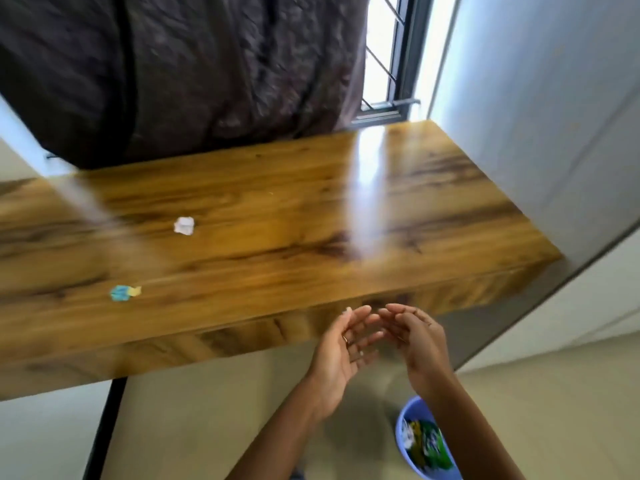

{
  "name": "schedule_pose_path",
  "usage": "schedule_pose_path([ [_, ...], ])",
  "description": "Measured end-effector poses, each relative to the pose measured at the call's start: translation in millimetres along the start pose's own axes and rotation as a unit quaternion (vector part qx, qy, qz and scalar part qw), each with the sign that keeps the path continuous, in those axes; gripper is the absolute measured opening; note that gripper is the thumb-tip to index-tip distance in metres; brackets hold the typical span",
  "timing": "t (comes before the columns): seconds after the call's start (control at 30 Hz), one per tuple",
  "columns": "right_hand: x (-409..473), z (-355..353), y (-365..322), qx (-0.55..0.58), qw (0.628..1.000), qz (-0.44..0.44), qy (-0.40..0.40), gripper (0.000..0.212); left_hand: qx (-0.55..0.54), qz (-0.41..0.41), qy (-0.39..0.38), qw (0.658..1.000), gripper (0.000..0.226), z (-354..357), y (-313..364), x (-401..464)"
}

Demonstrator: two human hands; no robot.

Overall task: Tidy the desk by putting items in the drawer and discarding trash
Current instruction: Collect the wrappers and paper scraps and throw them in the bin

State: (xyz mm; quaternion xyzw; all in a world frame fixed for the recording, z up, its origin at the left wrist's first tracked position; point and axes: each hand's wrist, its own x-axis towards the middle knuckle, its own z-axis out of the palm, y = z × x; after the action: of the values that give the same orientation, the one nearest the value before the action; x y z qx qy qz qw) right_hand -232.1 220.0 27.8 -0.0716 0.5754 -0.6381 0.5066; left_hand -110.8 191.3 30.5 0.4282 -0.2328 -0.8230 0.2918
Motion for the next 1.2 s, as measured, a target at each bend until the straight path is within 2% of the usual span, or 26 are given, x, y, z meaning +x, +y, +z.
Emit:
schedule_pose_path([
  [0.23,-4,142,11,-0.122,0.985,-0.066,-0.104,0.027,-0.112,0.118,0.052,0.985,0.032,-90,115,-24],
  [0.3,-1,185,29,-0.180,0.970,-0.083,-0.139,0.028,-0.154,0.153,0.089,0.972,0.030,-126,144,-27],
  [0.37,5,223,50,-0.275,0.940,-0.108,-0.173,0.026,-0.191,0.186,0.149,0.952,0.030,-158,169,-28],
  [0.47,9,279,89,-0.435,0.858,-0.154,-0.228,0.019,-0.236,0.221,0.255,0.911,0.033,-210,199,-34],
  [0.6,-1,344,147,-0.533,0.746,-0.277,-0.285,0.038,-0.276,0.236,0.331,0.871,0.038,-274,234,-50],
  [0.67,-8,367,167,-0.577,0.680,-0.316,-0.324,0.046,-0.283,0.242,0.343,0.862,0.040,-300,248,-56],
  [0.73,-8,377,177,-0.635,0.593,-0.352,-0.349,0.048,-0.289,0.237,0.336,0.865,0.041,-316,254,-56],
  [0.8,-2,383,181,-0.661,0.541,-0.380,-0.355,0.045,-0.287,0.223,0.327,0.872,0.040,-326,258,-52],
  [0.83,1,385,182,-0.651,0.543,-0.395,-0.355,0.043,-0.285,0.215,0.324,0.876,0.039,-330,260,-48],
  [0.9,12,388,181,-0.613,0.574,-0.415,-0.350,0.039,-0.279,0.203,0.319,0.883,0.039,-332,264,-37],
  [1.03,25,397,163,-0.536,0.703,-0.364,-0.292,0.031,-0.243,0.184,0.283,0.909,0.038,-322,267,-16],
  [1.1,25,405,150,-0.481,0.754,-0.349,-0.278,0.029,-0.236,0.175,0.247,0.924,0.037,-310,268,-9],
  [1.13,23,410,144,-0.462,0.765,-0.344,-0.289,0.028,-0.240,0.169,0.229,0.928,0.036,-304,269,-6],
  [1.2,18,418,134,-0.451,0.755,-0.336,-0.337,0.028,-0.261,0.150,0.195,0.933,0.033,-294,273,-3],
])
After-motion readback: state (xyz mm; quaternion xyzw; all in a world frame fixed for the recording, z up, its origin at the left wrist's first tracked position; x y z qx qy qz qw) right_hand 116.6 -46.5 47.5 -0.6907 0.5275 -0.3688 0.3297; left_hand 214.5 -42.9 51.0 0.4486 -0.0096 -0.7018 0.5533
